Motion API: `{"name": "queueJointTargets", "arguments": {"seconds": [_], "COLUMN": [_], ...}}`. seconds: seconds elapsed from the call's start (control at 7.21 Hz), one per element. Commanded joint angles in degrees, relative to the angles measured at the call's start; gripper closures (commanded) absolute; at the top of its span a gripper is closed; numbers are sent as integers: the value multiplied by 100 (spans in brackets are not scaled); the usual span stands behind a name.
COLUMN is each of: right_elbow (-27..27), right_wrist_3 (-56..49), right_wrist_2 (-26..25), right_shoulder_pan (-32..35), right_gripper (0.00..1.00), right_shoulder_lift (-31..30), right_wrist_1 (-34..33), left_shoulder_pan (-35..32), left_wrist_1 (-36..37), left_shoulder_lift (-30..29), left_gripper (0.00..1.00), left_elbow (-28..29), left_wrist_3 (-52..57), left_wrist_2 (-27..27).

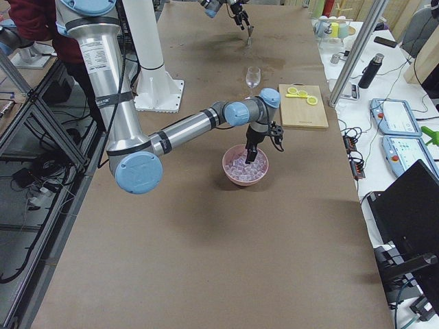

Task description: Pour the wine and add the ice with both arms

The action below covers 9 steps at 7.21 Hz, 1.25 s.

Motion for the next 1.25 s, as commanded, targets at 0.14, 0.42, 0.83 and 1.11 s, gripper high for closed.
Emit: {"name": "queueJointTargets", "arguments": {"seconds": [0.14, 0.42, 0.83, 1.11], "right_elbow": [-42, -33, -33, -33], "right_wrist_3": [5, 5, 5, 14], "right_wrist_2": [-77, -50, 11, 3], "right_shoulder_pan": [-111, -138, -217, -225], "right_gripper": [15, 17, 19, 31], "right_shoulder_lift": [2, 2, -182, -192], "right_wrist_1": [0, 0, 227, 255], "left_shoulder_pan": [412, 491, 500, 509], "left_wrist_1": [-195, -177, -186, -195], "left_shoulder_lift": [-144, -372, -364, -303], "left_gripper": [3, 5, 7, 11], "left_elbow": [102, 137, 198, 216], "left_wrist_3": [-81, -55, 16, 16], "left_wrist_2": [420, 885, 1150, 1185]}}
